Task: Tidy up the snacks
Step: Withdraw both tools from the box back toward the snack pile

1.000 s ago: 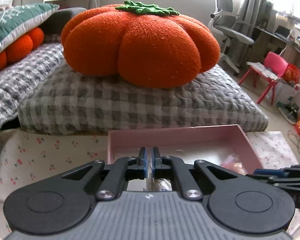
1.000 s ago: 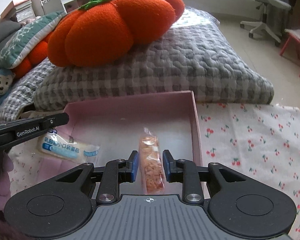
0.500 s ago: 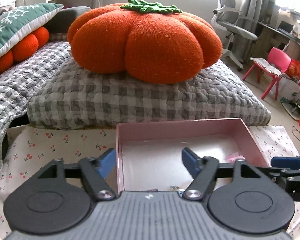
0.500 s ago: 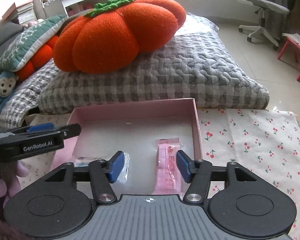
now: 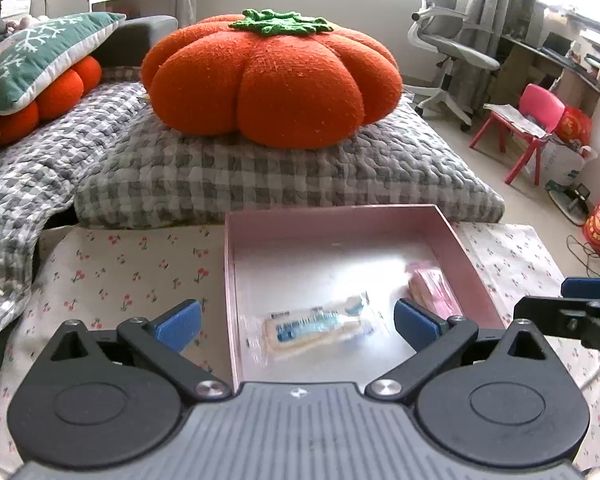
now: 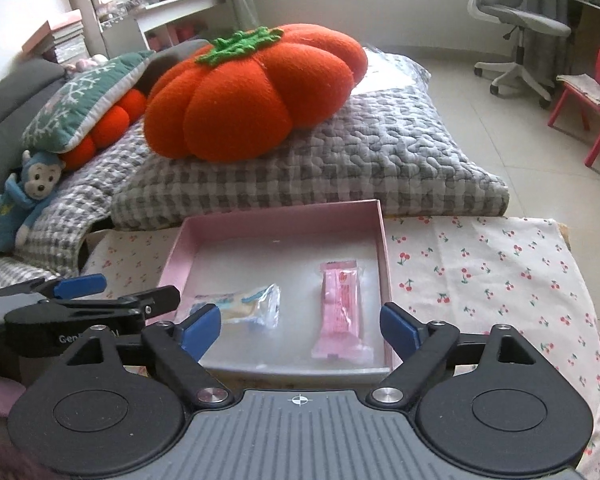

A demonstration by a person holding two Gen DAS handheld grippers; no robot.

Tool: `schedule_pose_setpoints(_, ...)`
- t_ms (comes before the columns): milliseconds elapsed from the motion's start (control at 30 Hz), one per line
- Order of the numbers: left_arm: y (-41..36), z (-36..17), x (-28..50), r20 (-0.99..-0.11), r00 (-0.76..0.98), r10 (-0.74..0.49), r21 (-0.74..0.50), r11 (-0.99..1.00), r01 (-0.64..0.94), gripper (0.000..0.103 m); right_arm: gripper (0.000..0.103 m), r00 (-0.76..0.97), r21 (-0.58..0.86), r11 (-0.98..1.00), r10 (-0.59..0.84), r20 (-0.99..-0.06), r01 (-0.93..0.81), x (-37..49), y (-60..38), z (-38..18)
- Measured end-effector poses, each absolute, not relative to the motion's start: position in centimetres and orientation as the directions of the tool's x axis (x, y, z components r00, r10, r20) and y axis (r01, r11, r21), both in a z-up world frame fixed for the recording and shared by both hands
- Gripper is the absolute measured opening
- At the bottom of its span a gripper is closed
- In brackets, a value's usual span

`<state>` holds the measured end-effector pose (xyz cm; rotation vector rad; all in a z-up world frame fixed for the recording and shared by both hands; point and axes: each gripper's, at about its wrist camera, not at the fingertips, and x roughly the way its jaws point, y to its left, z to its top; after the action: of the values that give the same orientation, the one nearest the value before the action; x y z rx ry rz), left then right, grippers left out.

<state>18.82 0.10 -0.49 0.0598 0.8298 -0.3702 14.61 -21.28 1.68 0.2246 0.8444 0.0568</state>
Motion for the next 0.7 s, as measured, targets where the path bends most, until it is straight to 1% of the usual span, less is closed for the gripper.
schedule_pose_setpoints(267, 1.1, -0.6, 15.2, -0.752, 0.595, -0.284, -0.094, 0.939, 0.330, 0.103, 0.092, 0.655, 0.180, 0.983, 0.118, -0.746, 0.028, 10.8, -21.0, 2.0)
schedule_pose_setpoints(533, 1.9, -0.9, 11.6, -0.767, 0.579, -0.277, -0.074, 0.934, 0.350, 0.103, 0.092, 0.646, 0.183, 0.983, 0.130, -0.753, 0.016, 7.6, -20.6, 1.7)
schedule_pose_setpoints(700, 2.4, -1.1, 9.7, -0.772, 0.567, -0.287, -0.089, 0.932, 0.351, 0.103, 0.094, 0.654, 0.162, 0.987, 0.127, -0.746, -0.006, 5.7, -20.1, 1.3)
